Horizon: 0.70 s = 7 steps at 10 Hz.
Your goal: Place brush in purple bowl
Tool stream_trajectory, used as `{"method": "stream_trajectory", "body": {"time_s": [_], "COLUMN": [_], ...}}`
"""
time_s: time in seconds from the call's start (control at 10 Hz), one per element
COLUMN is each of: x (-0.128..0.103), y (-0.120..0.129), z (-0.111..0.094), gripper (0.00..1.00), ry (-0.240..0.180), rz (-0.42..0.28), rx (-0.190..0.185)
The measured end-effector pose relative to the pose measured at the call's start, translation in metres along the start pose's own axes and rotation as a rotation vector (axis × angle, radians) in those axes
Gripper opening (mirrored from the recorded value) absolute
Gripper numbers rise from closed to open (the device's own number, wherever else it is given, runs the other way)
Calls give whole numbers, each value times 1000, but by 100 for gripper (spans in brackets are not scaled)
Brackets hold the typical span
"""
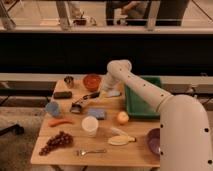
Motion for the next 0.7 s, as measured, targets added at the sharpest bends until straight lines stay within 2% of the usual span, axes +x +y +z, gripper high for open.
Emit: {"method": "stream_trajectory", "body": {"time_s": [0.2,0.5,0.7], "x": [-17,-41,-62], "y": [-1,0,3], "z": [-7,-28,-55], "gripper": [0,0,0], "ry": [0,-3,-6], "rz": [-20,-58,-98], "rx": [11,51,98]}}
